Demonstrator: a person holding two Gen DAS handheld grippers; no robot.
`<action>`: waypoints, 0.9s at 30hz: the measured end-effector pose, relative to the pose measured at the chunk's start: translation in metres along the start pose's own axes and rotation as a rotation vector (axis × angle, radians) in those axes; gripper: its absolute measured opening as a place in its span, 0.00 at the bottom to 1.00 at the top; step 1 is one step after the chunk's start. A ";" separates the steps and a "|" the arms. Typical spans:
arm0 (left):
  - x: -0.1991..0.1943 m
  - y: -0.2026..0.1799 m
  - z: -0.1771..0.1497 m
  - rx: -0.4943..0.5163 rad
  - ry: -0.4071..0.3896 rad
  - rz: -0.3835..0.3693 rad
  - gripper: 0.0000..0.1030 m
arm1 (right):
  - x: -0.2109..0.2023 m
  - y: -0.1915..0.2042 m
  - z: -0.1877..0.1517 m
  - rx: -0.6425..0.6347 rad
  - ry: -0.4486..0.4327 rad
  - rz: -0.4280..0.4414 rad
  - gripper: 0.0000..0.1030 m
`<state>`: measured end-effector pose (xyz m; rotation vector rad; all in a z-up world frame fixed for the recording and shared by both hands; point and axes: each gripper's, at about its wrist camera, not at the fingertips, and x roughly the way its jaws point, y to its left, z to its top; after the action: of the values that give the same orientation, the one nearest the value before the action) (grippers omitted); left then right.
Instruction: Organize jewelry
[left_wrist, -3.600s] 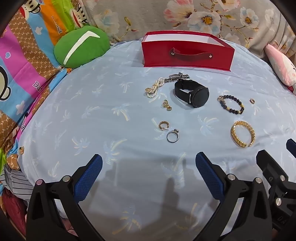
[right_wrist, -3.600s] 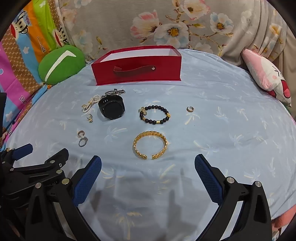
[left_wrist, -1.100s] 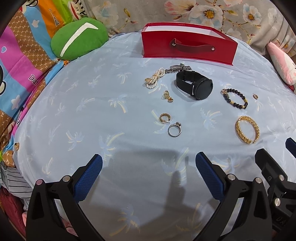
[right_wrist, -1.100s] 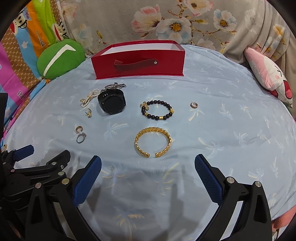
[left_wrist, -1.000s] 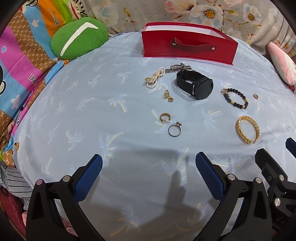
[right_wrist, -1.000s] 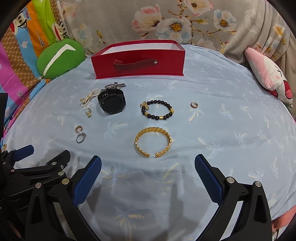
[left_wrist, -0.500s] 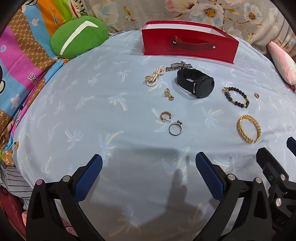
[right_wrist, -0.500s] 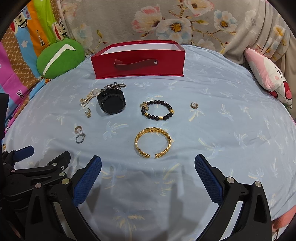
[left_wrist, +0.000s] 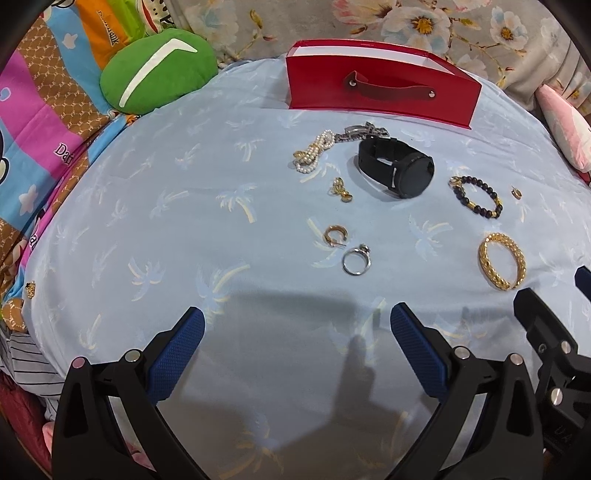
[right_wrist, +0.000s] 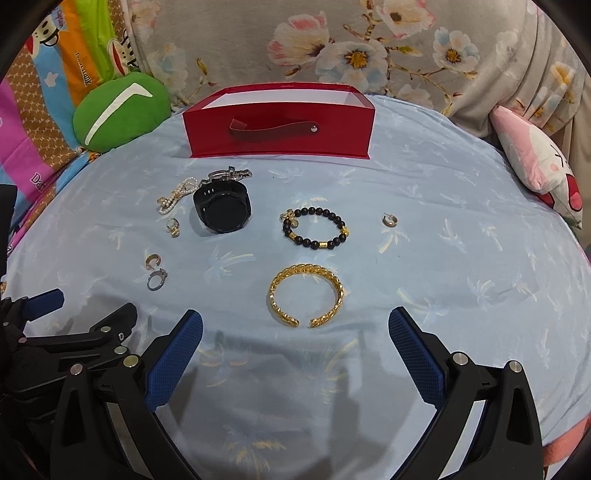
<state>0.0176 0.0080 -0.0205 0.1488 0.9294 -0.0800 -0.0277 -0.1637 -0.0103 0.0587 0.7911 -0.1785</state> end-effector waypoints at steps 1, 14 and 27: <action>0.000 0.001 0.002 0.001 -0.010 0.007 0.96 | 0.001 0.002 0.003 -0.009 -0.006 -0.013 0.95; 0.020 0.044 0.034 -0.084 -0.038 0.094 0.96 | 0.047 0.023 0.065 -0.015 -0.014 0.154 0.95; 0.042 0.081 0.046 -0.150 -0.010 0.094 0.96 | 0.113 0.064 0.091 -0.077 0.052 0.174 0.94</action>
<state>0.0894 0.0805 -0.0196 0.0526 0.9141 0.0761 0.1256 -0.1275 -0.0276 0.0589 0.8400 0.0181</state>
